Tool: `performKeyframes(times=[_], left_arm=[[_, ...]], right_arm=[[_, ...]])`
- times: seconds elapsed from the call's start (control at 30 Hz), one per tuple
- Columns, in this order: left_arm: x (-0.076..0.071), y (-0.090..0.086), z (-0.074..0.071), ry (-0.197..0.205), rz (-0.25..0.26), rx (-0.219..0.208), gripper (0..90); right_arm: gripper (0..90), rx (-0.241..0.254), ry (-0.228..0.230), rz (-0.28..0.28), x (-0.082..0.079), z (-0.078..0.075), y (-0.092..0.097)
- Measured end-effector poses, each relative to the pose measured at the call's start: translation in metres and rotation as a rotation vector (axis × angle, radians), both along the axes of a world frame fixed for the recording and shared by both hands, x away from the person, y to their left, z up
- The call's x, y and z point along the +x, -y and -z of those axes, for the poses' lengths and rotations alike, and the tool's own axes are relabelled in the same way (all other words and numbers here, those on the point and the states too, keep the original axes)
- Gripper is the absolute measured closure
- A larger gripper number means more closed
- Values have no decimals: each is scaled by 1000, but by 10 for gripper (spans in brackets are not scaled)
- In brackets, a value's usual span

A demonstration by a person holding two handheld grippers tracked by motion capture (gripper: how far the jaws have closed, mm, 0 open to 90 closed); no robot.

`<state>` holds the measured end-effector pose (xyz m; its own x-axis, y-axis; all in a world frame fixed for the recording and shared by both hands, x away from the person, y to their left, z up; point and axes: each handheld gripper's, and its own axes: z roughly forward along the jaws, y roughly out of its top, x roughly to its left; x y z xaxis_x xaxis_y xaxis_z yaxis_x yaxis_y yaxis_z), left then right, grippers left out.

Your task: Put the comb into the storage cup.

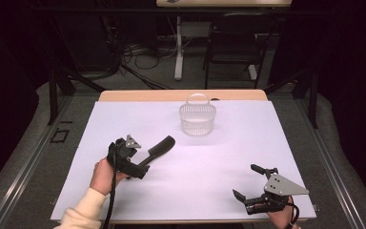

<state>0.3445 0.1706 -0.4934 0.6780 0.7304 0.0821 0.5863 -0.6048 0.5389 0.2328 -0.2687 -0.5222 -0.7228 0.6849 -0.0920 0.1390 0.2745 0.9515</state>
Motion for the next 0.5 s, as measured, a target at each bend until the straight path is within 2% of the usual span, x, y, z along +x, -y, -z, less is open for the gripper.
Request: performKeyframes(times=[0.5], left_arm=[[13,9,7,-53,14,51,0]], right_arm=[[0,-3,-6,-4,0,0,-1]])
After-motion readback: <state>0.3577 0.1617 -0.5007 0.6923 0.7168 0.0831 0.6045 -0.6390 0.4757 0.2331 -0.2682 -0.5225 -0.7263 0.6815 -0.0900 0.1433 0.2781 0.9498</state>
